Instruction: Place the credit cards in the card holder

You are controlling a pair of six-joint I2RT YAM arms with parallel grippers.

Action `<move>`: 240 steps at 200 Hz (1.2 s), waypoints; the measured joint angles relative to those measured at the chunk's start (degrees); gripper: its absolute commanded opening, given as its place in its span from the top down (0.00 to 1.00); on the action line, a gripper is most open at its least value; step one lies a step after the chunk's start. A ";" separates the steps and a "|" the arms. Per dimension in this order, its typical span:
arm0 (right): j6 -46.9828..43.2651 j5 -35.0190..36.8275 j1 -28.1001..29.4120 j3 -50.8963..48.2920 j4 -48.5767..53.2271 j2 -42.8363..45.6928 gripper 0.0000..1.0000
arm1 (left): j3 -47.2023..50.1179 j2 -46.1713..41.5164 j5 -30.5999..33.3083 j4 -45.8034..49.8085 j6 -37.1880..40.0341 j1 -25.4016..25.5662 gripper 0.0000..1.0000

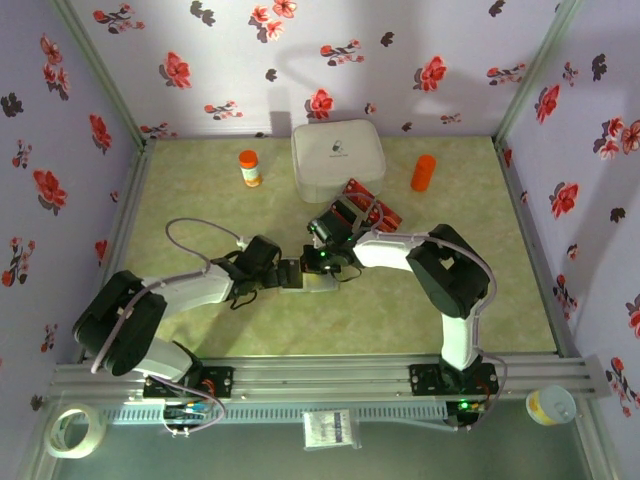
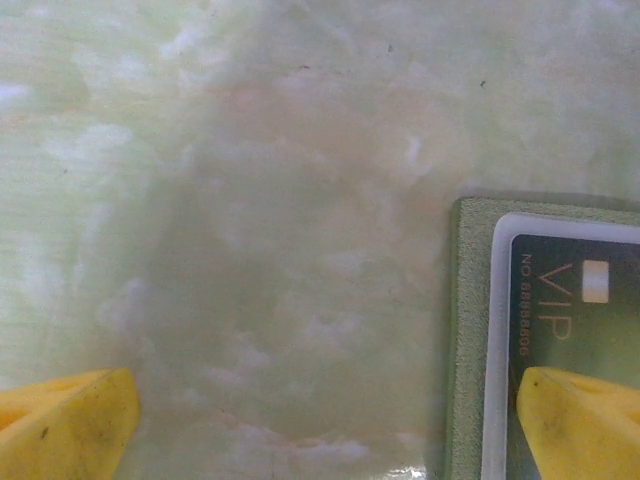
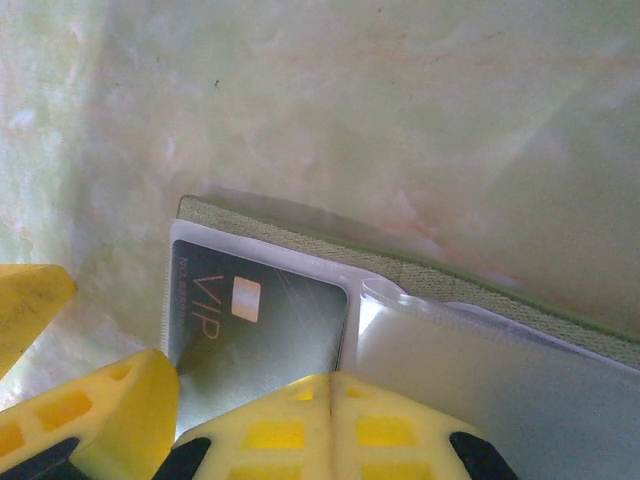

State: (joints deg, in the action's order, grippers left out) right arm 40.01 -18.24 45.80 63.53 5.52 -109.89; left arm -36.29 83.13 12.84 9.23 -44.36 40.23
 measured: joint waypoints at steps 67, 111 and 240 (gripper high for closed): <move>0.04 0.02 0.11 0.00 -0.04 0.00 0.95 | -0.68 -0.22 -2.36 -0.66 -2.16 1.86 0.01; 0.04 0.04 0.11 0.00 0.04 0.07 0.94 | -0.68 1.27 -1.88 -2.54 -3.78 2.34 0.01; -4.33 1.86 -6.47 -2.80 5.46 7.50 0.91 | -0.68 2.43 0.63 -3.21 -4.68 3.02 0.02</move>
State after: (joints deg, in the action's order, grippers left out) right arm 35.68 -16.38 39.33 60.73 10.98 -102.39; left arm -36.97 85.56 13.47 6.02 -49.04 43.24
